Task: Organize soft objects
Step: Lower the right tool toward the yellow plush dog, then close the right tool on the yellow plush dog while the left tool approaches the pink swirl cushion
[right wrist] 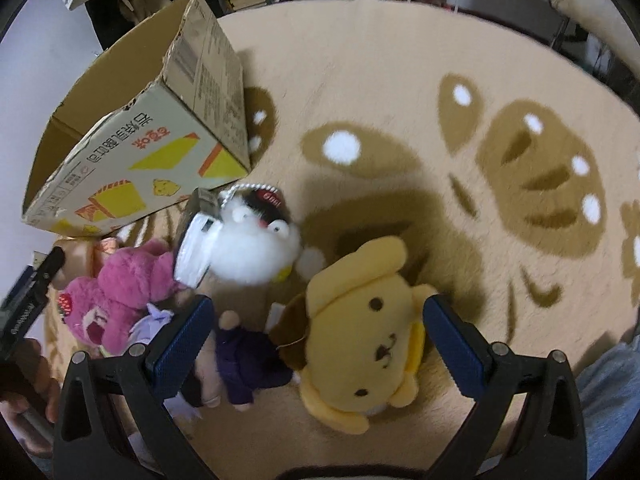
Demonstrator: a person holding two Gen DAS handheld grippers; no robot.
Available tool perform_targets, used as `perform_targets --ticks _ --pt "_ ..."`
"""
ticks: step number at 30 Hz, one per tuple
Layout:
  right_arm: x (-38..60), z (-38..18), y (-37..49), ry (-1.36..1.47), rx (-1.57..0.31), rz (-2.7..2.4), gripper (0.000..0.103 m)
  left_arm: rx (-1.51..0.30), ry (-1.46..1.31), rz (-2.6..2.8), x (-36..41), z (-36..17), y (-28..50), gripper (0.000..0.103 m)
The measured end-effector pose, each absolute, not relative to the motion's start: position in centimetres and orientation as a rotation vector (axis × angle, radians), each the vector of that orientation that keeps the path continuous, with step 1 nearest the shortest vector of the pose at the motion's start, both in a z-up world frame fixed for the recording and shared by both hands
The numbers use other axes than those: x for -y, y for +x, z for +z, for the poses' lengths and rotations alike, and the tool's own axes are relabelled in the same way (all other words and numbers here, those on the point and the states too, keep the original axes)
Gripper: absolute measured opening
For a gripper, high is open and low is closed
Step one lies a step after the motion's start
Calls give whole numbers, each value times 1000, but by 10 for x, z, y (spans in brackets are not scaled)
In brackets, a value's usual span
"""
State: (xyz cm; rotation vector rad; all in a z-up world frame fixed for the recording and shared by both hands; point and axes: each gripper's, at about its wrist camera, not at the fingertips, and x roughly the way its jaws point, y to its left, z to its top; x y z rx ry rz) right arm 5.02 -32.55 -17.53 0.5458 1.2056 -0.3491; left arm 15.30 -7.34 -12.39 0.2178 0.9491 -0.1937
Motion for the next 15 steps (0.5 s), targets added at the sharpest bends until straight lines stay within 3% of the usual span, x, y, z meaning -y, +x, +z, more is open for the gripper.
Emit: perform_targets --ticks 4,7,10,15 --pt "326 -185 46 538 -1224 -350 102 -950 213 -191 71 -127 153 102" --pt "324 -188 48 520 -1237 -353 94 -951 228 -184 74 -129 152 102" --pt "321 -190 51 453 -1247 -356 76 -949 248 -169 76 -131 151 102" --pt "315 -199 56 407 -1272 -357 73 -956 250 -170 76 -132 151 102"
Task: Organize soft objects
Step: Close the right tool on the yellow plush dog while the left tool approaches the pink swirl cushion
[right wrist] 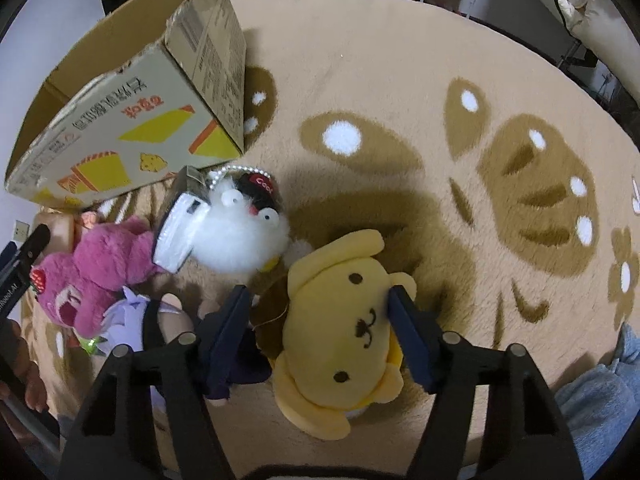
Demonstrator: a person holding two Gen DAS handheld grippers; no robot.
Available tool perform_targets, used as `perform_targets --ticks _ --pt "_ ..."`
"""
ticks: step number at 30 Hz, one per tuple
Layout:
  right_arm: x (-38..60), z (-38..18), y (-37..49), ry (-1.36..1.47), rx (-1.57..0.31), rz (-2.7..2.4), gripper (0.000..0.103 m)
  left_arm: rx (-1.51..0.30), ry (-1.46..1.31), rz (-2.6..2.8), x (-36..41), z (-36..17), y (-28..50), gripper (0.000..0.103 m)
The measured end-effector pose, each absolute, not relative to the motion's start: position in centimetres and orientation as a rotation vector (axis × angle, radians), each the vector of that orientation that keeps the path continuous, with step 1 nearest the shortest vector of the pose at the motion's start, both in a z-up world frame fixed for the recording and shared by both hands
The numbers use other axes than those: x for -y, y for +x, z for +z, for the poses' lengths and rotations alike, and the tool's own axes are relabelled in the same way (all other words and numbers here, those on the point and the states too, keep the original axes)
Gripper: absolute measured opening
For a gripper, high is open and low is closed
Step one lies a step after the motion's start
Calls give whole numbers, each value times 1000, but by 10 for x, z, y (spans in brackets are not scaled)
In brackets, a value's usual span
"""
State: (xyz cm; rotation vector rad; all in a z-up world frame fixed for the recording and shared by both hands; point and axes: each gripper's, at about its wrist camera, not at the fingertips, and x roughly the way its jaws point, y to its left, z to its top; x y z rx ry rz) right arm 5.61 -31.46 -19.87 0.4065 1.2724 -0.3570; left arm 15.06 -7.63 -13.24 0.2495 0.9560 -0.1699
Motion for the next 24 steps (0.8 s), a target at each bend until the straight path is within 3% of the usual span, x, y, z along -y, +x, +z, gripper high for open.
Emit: perform_targets --ticks 5,12,16,19,24 --pt "309 -212 63 394 -1285 -370 65 -959 253 -173 77 -133 149 102" --pt "311 -217 68 356 -1305 -379 65 -953 271 -173 79 -135 148 102" --pt "299 -215 72 328 -1304 -387 57 -955 266 -180 79 -135 148 102" --pt "301 -209 71 322 -1286 -384 54 -960 256 -193 79 -135 148 97" --pt "298 -202 75 305 -1258 -383 51 -958 250 -233 82 -135 144 77"
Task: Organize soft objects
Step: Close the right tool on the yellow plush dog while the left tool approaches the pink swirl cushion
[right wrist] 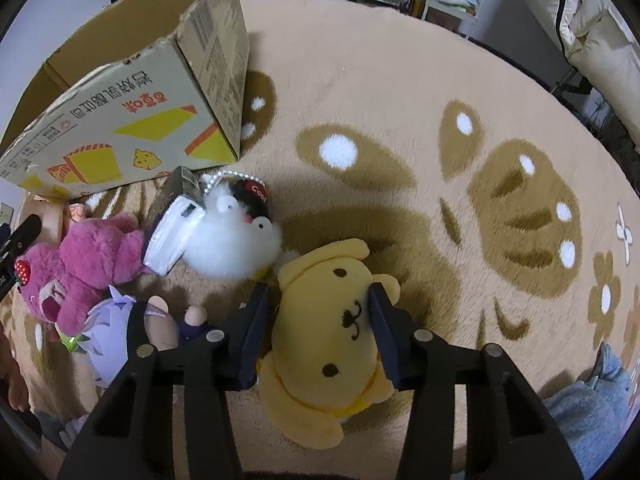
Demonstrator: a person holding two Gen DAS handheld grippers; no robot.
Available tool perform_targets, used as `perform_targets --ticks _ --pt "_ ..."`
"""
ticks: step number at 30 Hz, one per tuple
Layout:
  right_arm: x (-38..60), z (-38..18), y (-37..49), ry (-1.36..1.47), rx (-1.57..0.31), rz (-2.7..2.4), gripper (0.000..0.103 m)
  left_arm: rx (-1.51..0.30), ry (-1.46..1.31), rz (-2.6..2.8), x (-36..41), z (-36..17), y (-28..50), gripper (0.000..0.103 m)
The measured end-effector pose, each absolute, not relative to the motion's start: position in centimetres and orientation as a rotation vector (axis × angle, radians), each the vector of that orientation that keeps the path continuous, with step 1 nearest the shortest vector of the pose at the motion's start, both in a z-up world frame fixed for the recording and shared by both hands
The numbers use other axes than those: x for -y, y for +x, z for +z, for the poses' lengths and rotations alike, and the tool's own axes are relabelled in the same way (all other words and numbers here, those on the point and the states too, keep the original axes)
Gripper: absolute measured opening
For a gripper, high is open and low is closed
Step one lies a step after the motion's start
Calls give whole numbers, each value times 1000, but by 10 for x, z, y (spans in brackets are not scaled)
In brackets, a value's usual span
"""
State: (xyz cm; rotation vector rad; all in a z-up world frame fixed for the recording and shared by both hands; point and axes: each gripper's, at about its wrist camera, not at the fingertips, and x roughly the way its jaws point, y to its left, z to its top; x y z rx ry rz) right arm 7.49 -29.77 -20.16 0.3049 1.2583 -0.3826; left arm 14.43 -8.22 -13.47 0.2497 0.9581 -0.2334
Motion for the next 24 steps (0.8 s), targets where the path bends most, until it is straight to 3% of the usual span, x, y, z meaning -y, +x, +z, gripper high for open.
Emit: perform_targets --ticks 7,15,24 --pt "291 -171 74 285 -1188 -355 48 -938 280 -248 88 -133 135 59" --pt "276 -119 60 230 -1004 -310 48 -916 273 -279 88 -126 126 31" --pt "284 -90 43 208 -891 -299 48 -890 268 -274 83 -118 119 24"
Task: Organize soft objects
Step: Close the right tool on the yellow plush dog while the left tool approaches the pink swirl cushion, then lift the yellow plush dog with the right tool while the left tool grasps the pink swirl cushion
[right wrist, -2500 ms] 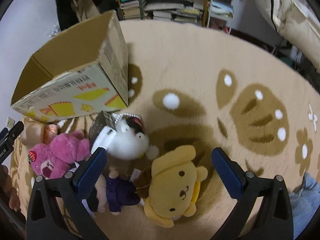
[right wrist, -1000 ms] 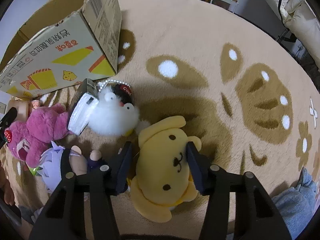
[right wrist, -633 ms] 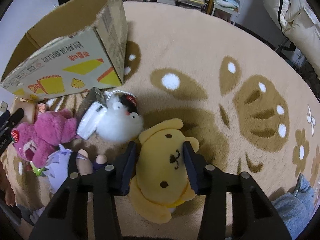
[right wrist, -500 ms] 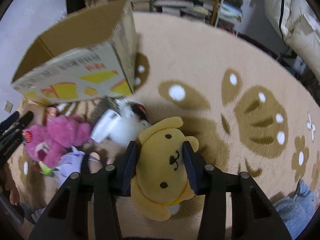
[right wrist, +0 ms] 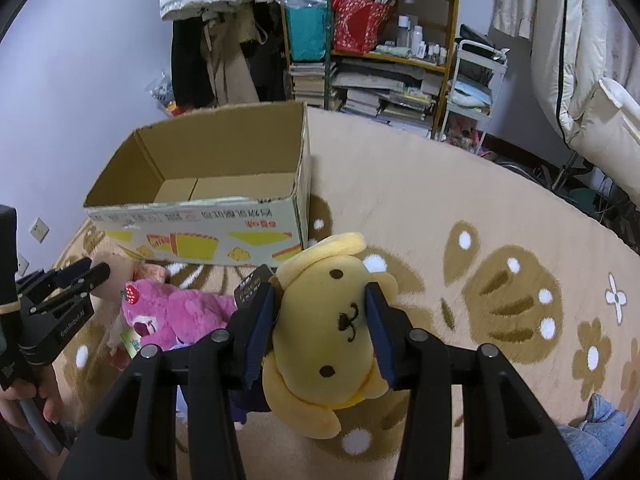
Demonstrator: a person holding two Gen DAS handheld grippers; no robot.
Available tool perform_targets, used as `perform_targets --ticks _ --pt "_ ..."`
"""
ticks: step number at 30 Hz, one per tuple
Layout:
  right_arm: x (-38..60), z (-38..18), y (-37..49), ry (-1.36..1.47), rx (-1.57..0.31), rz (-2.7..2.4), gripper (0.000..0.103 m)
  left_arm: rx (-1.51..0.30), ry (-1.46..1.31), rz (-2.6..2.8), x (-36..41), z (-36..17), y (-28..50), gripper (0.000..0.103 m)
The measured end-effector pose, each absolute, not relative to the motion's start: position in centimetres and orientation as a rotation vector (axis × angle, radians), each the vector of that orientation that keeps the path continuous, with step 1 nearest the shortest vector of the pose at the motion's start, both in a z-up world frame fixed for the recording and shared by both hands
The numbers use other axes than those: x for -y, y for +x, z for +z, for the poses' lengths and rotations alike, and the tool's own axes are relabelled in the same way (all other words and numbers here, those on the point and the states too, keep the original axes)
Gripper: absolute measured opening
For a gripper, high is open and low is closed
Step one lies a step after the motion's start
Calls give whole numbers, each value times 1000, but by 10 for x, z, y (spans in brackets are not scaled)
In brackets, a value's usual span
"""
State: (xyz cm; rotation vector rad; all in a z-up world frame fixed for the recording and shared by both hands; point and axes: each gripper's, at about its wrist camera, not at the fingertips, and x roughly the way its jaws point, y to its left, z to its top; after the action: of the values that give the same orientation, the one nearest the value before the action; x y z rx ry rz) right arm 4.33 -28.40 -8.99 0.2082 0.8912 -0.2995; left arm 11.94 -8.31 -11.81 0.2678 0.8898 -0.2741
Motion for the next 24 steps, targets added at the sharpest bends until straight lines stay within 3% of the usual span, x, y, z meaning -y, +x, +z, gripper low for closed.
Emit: perform_targets --ticks 19,24 --pt "274 -52 37 215 -696 -227 48 -760 193 -193 55 -83 103 22" --pt "261 -41 39 181 -640 -198 48 -725 179 -199 51 -71 97 15"
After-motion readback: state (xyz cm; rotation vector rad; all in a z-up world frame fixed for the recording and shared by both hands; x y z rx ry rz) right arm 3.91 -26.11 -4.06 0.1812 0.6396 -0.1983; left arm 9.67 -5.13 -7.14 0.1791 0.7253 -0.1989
